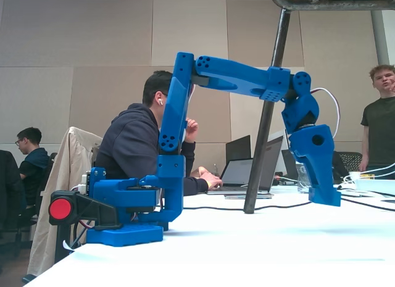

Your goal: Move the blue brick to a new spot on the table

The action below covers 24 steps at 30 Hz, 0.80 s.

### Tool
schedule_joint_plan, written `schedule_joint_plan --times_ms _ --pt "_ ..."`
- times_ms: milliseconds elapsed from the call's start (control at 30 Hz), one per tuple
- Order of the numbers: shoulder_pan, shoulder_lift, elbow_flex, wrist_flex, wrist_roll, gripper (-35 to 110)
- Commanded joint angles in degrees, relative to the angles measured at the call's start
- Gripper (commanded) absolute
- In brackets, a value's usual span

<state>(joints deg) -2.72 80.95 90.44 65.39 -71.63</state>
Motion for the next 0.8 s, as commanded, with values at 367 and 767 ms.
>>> schedule_joint_plan --times_ms 367,767 --pt "3.25 -16.79 -25.84 4.92 -1.49 8" --pt "5.63 -47.11 -71.98 25.22 -0.70 6"
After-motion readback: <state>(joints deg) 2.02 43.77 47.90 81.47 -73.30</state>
